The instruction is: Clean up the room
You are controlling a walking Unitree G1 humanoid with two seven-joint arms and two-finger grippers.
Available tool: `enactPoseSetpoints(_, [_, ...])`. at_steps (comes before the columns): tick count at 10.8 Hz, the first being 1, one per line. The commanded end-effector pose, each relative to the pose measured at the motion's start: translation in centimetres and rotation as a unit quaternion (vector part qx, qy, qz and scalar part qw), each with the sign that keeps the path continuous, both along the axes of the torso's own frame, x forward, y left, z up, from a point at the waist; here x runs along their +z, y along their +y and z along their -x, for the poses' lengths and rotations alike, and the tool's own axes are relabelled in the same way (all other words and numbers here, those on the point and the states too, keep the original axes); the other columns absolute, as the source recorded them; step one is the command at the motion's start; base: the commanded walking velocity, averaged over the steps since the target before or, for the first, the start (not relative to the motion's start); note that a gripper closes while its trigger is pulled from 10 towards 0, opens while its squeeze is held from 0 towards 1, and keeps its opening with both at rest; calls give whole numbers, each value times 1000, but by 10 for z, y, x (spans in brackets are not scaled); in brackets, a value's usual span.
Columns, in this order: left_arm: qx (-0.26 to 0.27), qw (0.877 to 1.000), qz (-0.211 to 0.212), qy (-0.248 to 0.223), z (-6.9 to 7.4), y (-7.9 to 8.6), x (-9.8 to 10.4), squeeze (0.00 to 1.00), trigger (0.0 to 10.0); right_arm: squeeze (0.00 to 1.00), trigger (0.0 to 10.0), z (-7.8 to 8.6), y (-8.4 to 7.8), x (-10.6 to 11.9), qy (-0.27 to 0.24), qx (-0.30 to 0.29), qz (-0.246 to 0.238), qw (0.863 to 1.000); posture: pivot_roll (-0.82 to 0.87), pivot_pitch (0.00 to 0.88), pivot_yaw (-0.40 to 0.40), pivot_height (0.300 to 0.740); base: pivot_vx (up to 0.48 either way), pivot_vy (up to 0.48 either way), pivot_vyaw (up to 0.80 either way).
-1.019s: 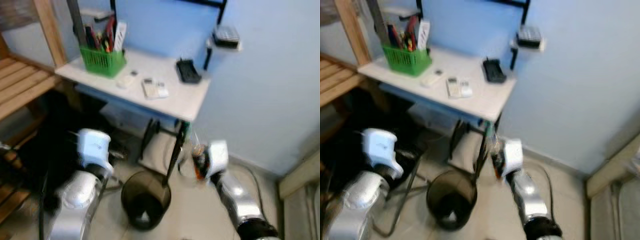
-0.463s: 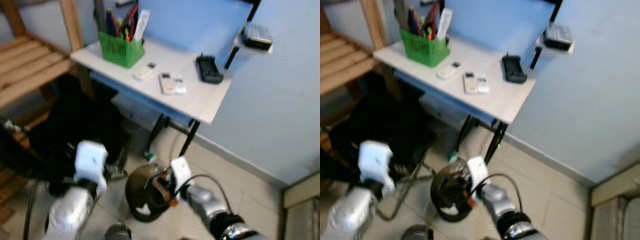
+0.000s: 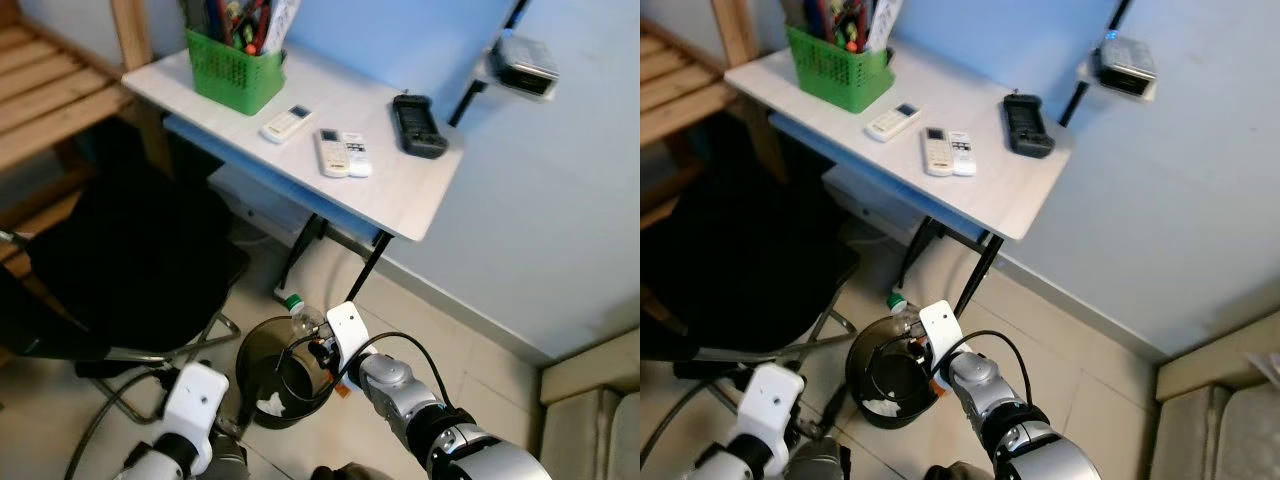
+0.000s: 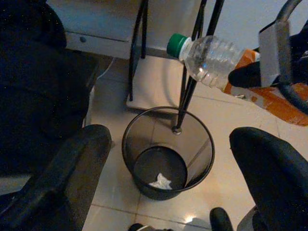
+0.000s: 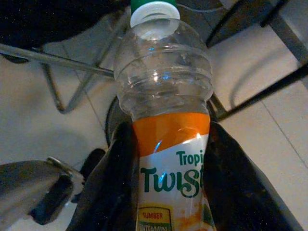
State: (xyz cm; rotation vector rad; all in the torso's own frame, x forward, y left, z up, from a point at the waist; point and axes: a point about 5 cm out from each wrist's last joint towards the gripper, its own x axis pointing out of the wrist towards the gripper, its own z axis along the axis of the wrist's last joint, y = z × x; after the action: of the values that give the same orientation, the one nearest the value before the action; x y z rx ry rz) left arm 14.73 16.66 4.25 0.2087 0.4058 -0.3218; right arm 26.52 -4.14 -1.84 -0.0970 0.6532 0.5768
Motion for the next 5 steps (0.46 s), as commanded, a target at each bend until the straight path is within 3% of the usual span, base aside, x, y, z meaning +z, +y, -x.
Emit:
enactPoseSetpoints(1, [-7,1000,10,-4,5,-9,0,0,10000,0,10000,3,7,-1,9,2,1,1000,361,183,-202,727,0,0,0])
enactPoseSetpoints(3, [-4,1000,13,-15,8,-12,5,0,10000,0,10000,5,14,-1,24,-5,-17,1000,373,195,-212,727,0,0,0])
enactPoseSetpoints(4, [0,1000,16,-20,10,-13,6,0,10000,78,10000,5,18,0,35,-14,-35,999,378,200,-219,727,0,0,0])
enactPoseSetpoints(5, [1,1000,17,-23,10,-14,8,0,10000,282,10000,5,24,2,34,-9,-42,998,381,202,-222,727,0,0,0])
